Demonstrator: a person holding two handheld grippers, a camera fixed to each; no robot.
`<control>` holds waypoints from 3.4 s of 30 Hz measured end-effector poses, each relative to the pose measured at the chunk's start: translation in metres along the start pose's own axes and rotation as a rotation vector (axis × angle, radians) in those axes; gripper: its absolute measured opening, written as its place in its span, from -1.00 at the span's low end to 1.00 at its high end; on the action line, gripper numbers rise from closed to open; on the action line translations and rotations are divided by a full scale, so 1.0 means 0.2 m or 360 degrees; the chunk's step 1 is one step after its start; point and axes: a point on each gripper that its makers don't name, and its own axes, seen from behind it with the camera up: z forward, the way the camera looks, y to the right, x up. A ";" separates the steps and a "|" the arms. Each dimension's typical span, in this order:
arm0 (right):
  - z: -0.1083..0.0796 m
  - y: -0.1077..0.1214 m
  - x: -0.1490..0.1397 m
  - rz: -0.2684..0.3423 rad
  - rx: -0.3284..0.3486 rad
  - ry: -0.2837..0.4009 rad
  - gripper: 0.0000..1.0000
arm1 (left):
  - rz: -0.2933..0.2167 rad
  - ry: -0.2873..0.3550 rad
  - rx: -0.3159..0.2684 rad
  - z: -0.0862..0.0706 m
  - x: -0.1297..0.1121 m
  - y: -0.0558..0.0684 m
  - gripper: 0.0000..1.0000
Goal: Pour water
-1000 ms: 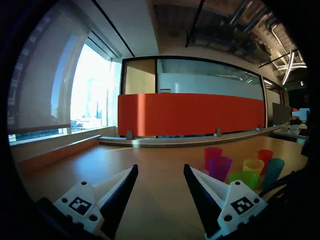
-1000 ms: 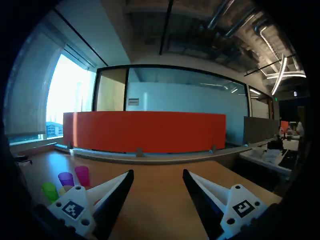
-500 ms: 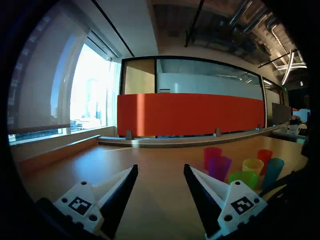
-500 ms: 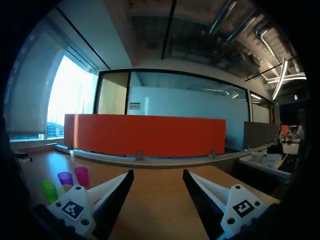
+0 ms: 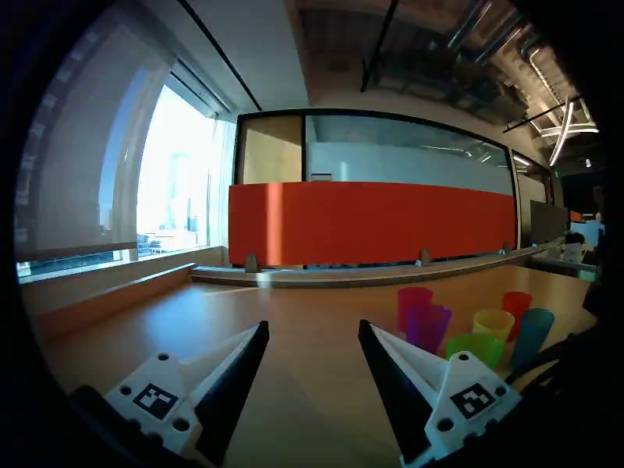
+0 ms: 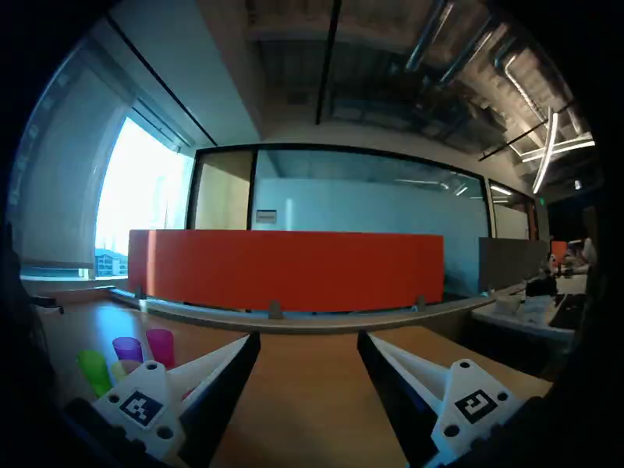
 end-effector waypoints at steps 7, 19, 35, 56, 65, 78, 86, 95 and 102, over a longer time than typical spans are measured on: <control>0.03 -0.03 -0.10 -0.0008 0.0015 -0.0006 0.95 | 0.0000 0.0000 0.0000 0.00 0.00 0.00 0.69; 0.04 -0.03 -0.22 0.0012 0.0011 -0.0034 0.96 | 0.0000 0.0000 0.0000 0.00 0.00 0.00 0.69; 0.04 -0.04 -0.32 -0.0002 0.0002 -0.0087 0.96 | 0.0000 0.0000 0.0000 0.00 0.00 0.00 0.69; 0.06 -0.02 -0.39 0.0037 0.0010 -0.0162 0.96 | 0.0000 0.0000 0.0000 0.00 0.00 0.00 0.69; 0.05 -0.03 -0.39 0.0037 0.0013 -0.0162 0.96 | 0.0000 0.0000 0.0000 0.00 0.00 0.00 0.69; 0.05 -0.03 -0.39 0.0038 0.0015 -0.0164 0.99 | 0.0000 0.0000 0.0000 0.00 0.00 0.00 0.69; 0.05 -0.03 -0.39 0.0038 0.0016 -0.0164 0.99 | 0.0000 0.0000 0.0000 0.00 0.00 0.00 0.69; 0.05 -0.03 -0.39 0.0038 0.0016 -0.0164 0.99 | 0.0000 0.0000 0.0000 0.00 0.00 0.00 0.69; 0.05 -0.03 -0.39 0.0038 0.0016 -0.0164 0.99 | 0.0000 0.0000 0.0001 0.00 0.00 0.00 0.69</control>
